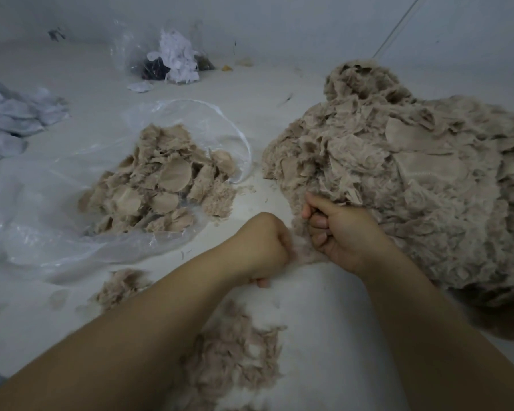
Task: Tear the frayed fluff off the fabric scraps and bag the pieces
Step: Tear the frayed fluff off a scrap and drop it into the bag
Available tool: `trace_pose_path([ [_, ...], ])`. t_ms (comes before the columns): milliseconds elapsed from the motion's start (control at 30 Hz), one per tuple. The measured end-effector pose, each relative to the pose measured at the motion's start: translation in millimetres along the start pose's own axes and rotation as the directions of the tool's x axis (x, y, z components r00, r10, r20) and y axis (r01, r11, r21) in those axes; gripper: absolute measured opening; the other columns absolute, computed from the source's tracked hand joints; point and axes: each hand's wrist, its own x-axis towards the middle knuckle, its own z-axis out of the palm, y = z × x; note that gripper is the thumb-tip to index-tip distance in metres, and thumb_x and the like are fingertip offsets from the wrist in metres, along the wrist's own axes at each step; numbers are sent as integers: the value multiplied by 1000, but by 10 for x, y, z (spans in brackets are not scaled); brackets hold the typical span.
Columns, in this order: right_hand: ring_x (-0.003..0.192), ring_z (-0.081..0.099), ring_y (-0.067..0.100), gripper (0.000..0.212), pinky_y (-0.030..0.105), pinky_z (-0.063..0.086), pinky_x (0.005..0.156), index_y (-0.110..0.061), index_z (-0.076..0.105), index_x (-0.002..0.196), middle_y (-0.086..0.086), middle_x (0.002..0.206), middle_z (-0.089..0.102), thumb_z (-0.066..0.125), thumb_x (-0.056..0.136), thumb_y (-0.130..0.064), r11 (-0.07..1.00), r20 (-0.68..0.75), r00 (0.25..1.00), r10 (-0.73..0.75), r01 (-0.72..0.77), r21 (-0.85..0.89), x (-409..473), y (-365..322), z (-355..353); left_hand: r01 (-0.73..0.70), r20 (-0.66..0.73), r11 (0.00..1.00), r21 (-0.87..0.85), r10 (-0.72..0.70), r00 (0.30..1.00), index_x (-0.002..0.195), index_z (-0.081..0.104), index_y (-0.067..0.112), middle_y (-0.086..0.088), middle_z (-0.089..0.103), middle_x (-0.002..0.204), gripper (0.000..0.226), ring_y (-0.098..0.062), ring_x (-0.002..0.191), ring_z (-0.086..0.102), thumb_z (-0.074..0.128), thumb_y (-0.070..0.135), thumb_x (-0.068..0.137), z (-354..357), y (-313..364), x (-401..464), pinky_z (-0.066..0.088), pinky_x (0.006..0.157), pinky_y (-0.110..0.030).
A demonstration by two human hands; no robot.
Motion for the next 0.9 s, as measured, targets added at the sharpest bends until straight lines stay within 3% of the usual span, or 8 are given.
trace_pose_path([
  [167, 35, 25, 3, 43, 15, 27, 34, -11, 55, 61, -7, 43, 28, 53, 100, -30, 1000, -29, 1000, 2, -3, -22, 31, 18, -4, 6, -171, 994, -112, -25, 985, 68, 60, 9, -9, 51, 42, 25, -22, 31, 46, 55, -3, 90, -300, -169, -100, 36, 36, -21],
  [367, 41, 27, 5, 39, 15, 28, 38, -14, 64, 58, -4, 49, 30, 67, 87, -39, 980, 6, 1000, -25, 26, -195, 18, 50, 9, -141, -328, 899, -415, -4, 945, 76, 52, 7, -13, 57, 64, 21, -31, 55, 70, 61, 2, 93, -241, -150, -50, 48, 39, -28],
  [467, 41, 28, 4, 36, 15, 27, 39, -15, 68, 66, -5, 49, 36, 71, 67, -51, 969, 56, 998, -31, 44, -241, -24, 35, 27, -307, -482, 940, -148, 203, 852, 74, 54, 8, -2, 56, 63, 20, -13, 53, 62, 68, -1, 85, -107, -129, 14, 50, 48, -31],
  [533, 44, 25, 4, 35, 15, 25, 39, -19, 67, 69, -7, 49, 33, 72, 62, -53, 975, 88, 996, -30, 48, -218, -39, 25, 44, -412, -514, 909, 61, 383, 767, 74, 56, 8, 6, 54, 65, 18, -4, 59, 52, 71, -1, 80, -45, -108, 30, 44, 55, -21],
  [667, 44, 24, 5, 30, 18, 22, 41, -21, 50, 65, -5, 51, 29, 69, 87, -26, 977, 33, 999, -8, 15, -213, -28, 28, 22, -525, -449, 839, 141, 527, 721, 85, 55, 15, 5, 56, 73, 30, -8, 65, 51, 59, -14, 76, -3, -110, 2, 38, 51, -17],
  [767, 40, 26, 4, 38, 16, 23, 39, -21, 42, 61, -6, 47, 32, 57, 93, -7, 986, 9, 1000, 7, -5, -165, -13, 28, 25, -477, -450, 877, -53, 405, 796, 86, 49, 20, -5, 63, 63, 44, -7, 56, 55, 43, -20, 69, -50, -138, -52, 39, 49, -14],
  [833, 39, 27, 4, 39, 16, 24, 39, -22, 38, 62, -5, 48, 33, 53, 93, -3, 990, -3, 1000, 20, -20, -138, -7, 26, 40, -346, -501, 905, -249, 185, 845, 85, 49, 17, -18, 64, 65, 35, -18, 52, 57, 42, -15, 75, -77, -127, -37, 45, 45, -31],
  [900, 39, 28, 5, 37, 17, 25, 40, -21, 40, 63, -5, 48, 35, 51, 92, -2, 989, -9, 1000, 21, -22, -149, -2, 28, 48, -205, -447, 888, -412, 0, 895, 88, 52, 15, -21, 63, 73, 13, -22, 54, 58, 56, 3, 88, -74, -111, -2, 43, 39, -28],
])
